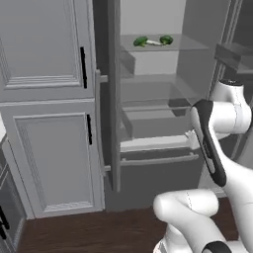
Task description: Place one broccoli and one fish in each tupperware on the nearby counter, to pack two identical lunches.
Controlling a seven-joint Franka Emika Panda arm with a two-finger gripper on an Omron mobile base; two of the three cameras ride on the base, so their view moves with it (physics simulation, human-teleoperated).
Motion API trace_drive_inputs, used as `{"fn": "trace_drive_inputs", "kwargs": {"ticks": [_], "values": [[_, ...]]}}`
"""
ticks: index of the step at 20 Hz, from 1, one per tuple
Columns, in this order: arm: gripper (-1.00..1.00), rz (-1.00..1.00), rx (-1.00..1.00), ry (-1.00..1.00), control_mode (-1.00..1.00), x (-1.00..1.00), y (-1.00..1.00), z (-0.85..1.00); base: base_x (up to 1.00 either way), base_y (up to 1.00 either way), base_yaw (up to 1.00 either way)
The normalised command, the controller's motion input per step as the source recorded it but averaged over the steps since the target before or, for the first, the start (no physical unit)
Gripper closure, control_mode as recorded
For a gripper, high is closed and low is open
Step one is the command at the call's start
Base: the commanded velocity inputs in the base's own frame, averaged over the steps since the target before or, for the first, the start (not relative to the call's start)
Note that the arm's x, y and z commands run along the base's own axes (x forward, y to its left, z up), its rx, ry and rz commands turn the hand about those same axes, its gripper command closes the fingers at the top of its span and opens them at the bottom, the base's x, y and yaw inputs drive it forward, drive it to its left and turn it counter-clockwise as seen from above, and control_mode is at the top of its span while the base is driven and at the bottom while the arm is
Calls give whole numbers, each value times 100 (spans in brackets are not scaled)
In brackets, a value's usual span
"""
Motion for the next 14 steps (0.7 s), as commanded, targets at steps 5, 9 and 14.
{"fn": "trace_drive_inputs", "kwargs": {"ticks": [5,9,14], "values": [[100,0,0,0,100,0,0,0,-48,63,77],[100,0,0,0,100,0,0,0,-13,78,82],[100,0,0,0,100,0,0,0,18,76,75]]}}
